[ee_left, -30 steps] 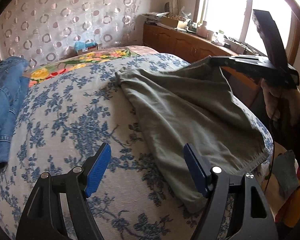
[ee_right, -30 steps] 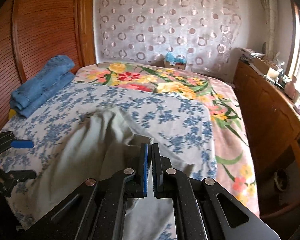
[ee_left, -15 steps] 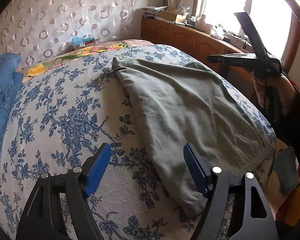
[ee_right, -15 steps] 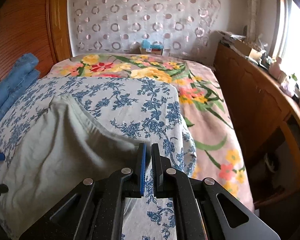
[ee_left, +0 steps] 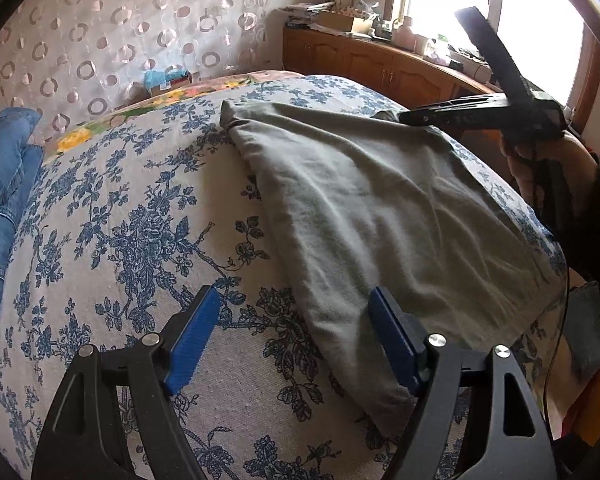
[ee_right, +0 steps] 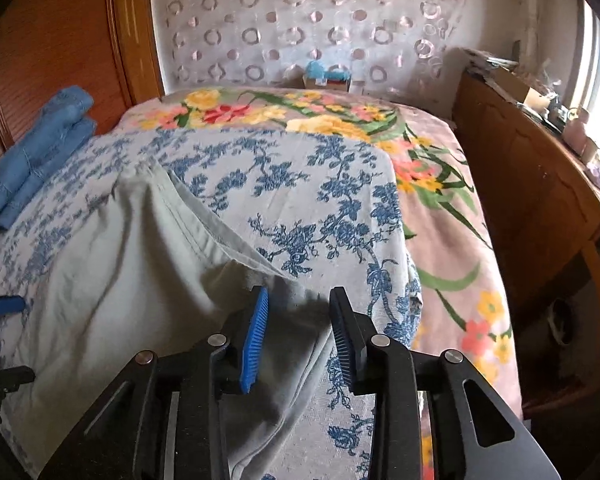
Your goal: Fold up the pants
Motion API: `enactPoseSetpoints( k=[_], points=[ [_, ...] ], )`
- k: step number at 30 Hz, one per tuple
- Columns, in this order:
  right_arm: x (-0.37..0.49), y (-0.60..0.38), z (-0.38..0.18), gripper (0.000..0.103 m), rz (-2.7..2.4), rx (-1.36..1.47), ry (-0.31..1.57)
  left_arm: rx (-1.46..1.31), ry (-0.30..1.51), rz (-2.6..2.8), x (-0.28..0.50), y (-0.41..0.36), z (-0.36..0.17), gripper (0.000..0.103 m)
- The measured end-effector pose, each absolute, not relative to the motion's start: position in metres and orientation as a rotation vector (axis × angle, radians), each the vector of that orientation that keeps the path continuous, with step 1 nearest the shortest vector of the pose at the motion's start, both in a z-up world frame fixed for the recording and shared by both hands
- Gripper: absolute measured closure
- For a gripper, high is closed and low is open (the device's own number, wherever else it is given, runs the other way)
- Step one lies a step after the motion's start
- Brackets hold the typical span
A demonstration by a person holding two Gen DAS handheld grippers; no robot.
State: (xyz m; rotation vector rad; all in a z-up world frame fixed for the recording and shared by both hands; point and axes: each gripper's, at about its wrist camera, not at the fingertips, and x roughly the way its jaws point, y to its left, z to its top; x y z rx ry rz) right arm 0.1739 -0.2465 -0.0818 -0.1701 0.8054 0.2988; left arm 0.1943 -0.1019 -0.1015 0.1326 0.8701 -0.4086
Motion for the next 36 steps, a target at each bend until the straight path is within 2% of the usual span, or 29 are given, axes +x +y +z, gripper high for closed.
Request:
enactPoseSetpoints(
  k=[2,3,9,19,21,23,36],
  points=[
    [0.179,-0.247,-0.084,0.074,0.278,-0.183,0.815,0.132,0.870,-0.408,0.196,-0.102,-0.102,0.025],
    [0.182,-0.249,-0.084,0.092,0.241,-0.199,0.810,0.133,0.870,-0.409,0.196,-0.102,-0.102,0.025],
    [0.182,-0.269,-0.075,0.093,0.186,-0.121,0.775,0.133,0.868,-0.409,0.195,-0.101,-0.102,0.024],
    [0.099,-0.278,-0.069,0.071,0.267,-0.030,0.700,0.133,0.867,-0.413,0.194,-0.102,-0.103,0.023],
    [0.078,-0.278,-0.072,0.058,0.286,-0.034,0.696,0.122,0.867,-0.417,0.194,-0.102,-0.102,0.023],
    [0.058,-0.280,-0.076,0.053,0.289,-0.035,0.691,0.111,0.870,-0.410,0.194,-0.100,-0.102,0.023],
    [-0.017,-0.290,-0.096,0.053,0.300,0.000,0.689,0.066,0.789,-0.401,0.153,-0.089,-0.073,0.023]
  ],
)
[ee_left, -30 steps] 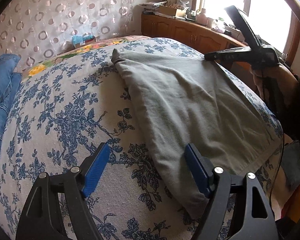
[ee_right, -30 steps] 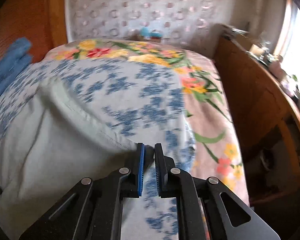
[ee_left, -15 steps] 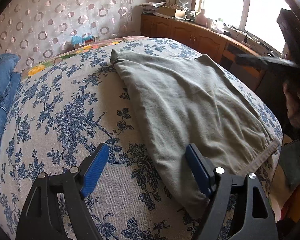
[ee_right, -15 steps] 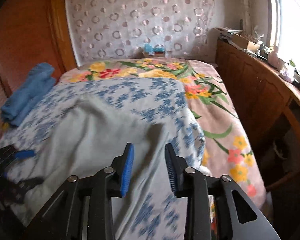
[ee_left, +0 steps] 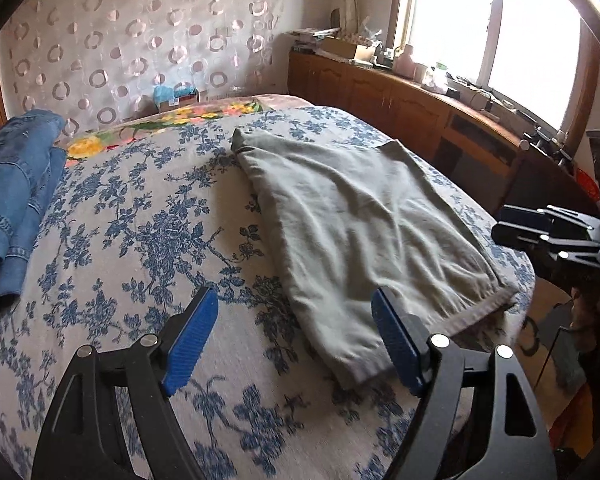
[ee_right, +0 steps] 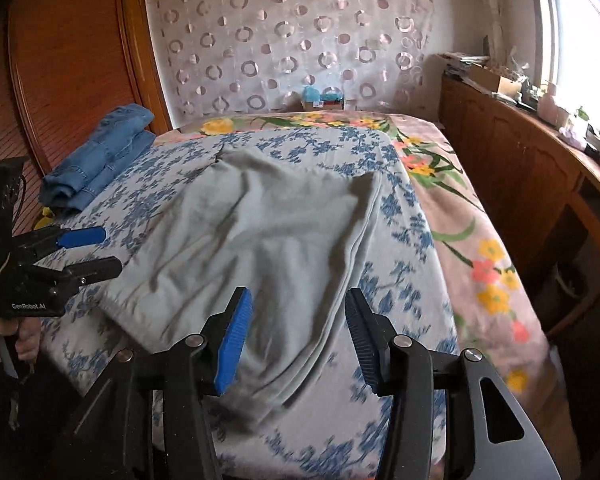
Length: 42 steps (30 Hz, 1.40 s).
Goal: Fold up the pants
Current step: 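Open the right tool and move both tools to the trouser hem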
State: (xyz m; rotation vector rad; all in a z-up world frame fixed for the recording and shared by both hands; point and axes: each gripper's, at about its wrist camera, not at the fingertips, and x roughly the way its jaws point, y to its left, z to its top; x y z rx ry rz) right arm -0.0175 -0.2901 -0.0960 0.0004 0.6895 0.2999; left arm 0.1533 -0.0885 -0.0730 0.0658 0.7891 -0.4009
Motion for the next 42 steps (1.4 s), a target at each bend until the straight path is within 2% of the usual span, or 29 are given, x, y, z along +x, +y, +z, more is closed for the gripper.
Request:
enactPoseSetpoints(
  k=[12,21,25,42],
  points=[
    [-0.047,-0.276,-0.093,0.053,0.282,0.030,0.682,0.061,0.778,-0.395,0.129,-0.086,-0.070,0.024],
    [-0.045,-0.269,-0.098,0.053,0.273,0.035,0.702,0.045,0.812,-0.419,0.135,-0.088,-0.081,0.032],
    [-0.039,-0.268,-0.105,0.053,0.272,0.035,0.727,0.040,0.835,-0.435,0.138,-0.093,-0.087,0.040],
    [-0.041,-0.264,-0.116,0.053,0.255,0.017,0.748,0.034,0.866,-0.444,0.139,-0.101,-0.101,0.040]
  ],
)
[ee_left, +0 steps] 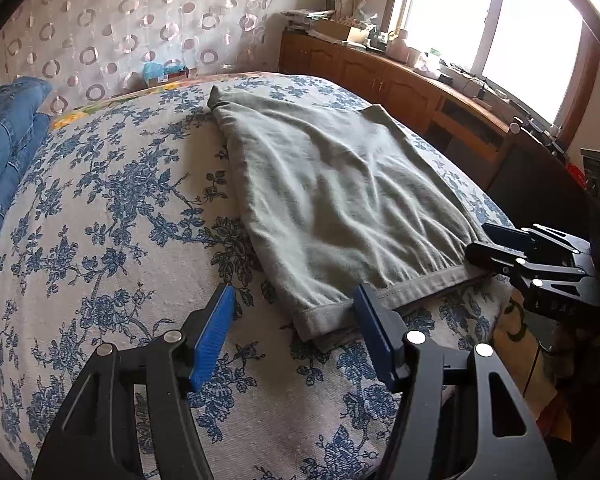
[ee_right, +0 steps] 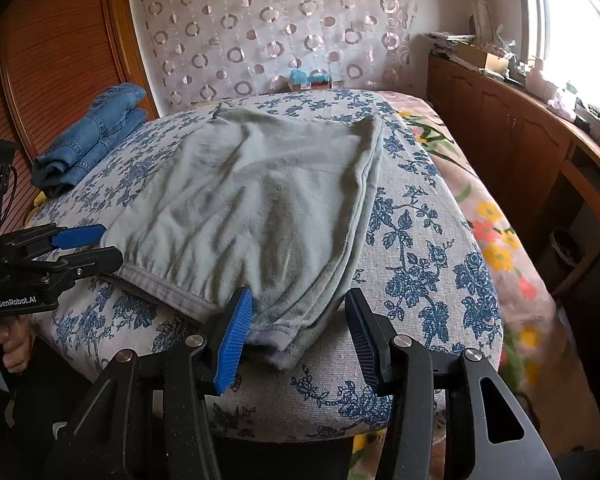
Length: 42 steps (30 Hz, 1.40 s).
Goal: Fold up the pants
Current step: 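Open the right tool and move both tools to the trouser hem, then close both tools on the hem of the grey-green trousers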
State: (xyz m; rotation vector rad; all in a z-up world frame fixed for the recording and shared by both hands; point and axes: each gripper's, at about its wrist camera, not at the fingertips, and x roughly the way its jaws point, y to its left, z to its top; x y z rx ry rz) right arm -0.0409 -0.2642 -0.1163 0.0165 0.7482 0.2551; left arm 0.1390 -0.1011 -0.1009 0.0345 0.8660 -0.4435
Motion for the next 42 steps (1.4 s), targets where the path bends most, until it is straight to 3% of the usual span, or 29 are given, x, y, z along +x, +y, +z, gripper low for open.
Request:
enactPoseSetpoints(
  k=[19,23,30,33,37,42],
  points=[
    [-0.040,-0.261,-0.115,0.055,0.254,-0.017,0.752,0.012,0.835,-0.439,0.134,-0.102,-0.103,0.040],
    [-0.040,-0.257,-0.114,0.063,0.255,-0.012,0.761,-0.006,0.832,-0.450,0.133,-0.099,-0.102,0.053],
    [-0.041,-0.253,-0.113,0.073,0.265,-0.006,0.766,-0.014,0.828,-0.460,0.131,-0.101,-0.102,0.060],
    [-0.040,-0.254,-0.113,0.087,0.279,-0.012,0.767,-0.028,0.834,-0.490,0.131,-0.102,-0.103,0.075],
    [-0.039,-0.258,-0.113,0.093,0.299,0.004,0.766,-0.021,0.833,-0.495,0.130,-0.104,-0.099,0.094],
    [-0.042,-0.262,-0.100,0.094,0.326,0.025,0.734,-0.047,0.812,-0.509,0.128,-0.097,-0.085,0.095]
  ],
)
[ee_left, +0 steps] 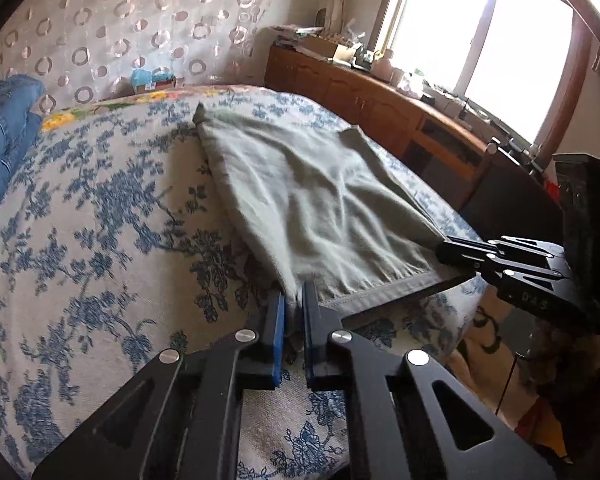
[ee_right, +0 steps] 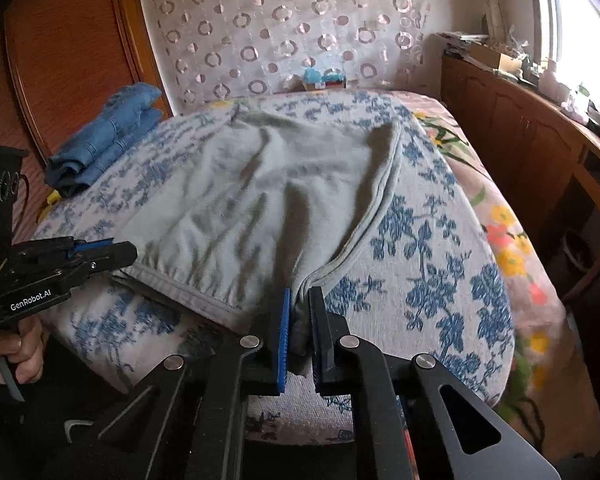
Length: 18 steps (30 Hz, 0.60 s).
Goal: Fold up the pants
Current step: 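Close both tools on the hem of the grey-green trousers, then lift the hem with both tools and carry it over toward the waistband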
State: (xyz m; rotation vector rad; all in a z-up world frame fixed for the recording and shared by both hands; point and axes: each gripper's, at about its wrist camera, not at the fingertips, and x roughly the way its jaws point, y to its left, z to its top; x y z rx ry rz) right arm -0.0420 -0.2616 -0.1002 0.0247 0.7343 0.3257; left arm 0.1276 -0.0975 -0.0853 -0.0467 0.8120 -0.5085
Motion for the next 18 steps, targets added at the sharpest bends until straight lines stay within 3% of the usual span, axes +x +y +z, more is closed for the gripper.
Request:
enactPoseSetpoints(
  k=[18],
  points=[
    [-0.085,-0.265,-0.006,0.095,0.436,0.013,0.488,-0.065,0.571,-0.505,0.093,-0.061,0.023,0.096]
  ],
)
